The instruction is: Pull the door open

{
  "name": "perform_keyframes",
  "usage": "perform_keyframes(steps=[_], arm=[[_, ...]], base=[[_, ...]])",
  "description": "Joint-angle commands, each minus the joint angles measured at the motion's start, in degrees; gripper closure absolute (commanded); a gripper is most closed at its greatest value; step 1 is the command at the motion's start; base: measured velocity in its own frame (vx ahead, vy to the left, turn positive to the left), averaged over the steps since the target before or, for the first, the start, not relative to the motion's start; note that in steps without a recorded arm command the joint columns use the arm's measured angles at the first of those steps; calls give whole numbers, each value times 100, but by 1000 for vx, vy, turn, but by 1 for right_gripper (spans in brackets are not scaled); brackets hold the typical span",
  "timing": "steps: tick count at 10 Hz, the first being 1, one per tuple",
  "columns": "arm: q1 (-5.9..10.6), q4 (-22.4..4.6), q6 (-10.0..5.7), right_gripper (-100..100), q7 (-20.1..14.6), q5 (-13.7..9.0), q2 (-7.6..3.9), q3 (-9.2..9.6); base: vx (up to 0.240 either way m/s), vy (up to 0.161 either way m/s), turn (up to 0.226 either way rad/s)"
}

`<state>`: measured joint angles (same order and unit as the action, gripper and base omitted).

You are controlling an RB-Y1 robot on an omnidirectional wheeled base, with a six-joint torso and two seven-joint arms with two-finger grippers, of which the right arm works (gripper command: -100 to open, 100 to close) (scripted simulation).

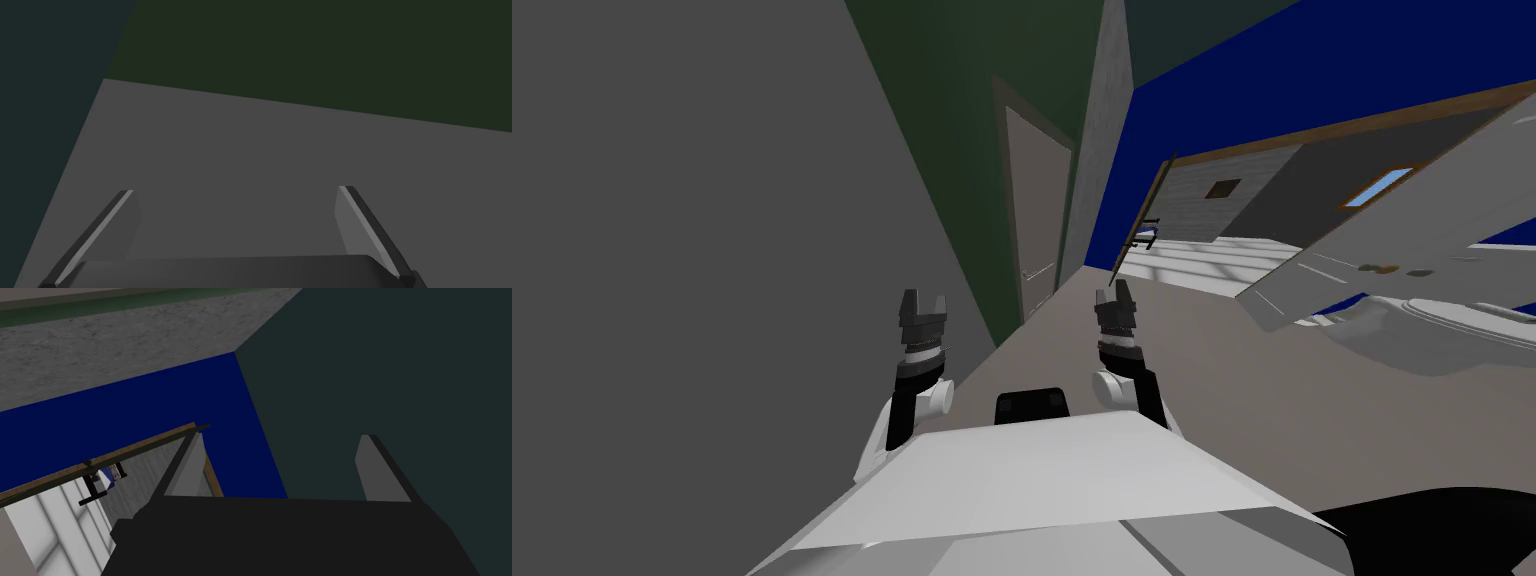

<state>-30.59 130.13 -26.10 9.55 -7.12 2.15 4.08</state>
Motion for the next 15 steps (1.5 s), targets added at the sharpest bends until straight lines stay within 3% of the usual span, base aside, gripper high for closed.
perform_keyframes(steps=[1, 8, 15], arm=[[50, -176, -63, -100, -48, -25, -80, 30], [251, -882, -314, -100, -239, -125, -365, 148], [522, -1833, -654, -100, -497, -261, -711, 308]], base=[[41, -3, 101], [75, -27, 83], [82, -34, 103]])
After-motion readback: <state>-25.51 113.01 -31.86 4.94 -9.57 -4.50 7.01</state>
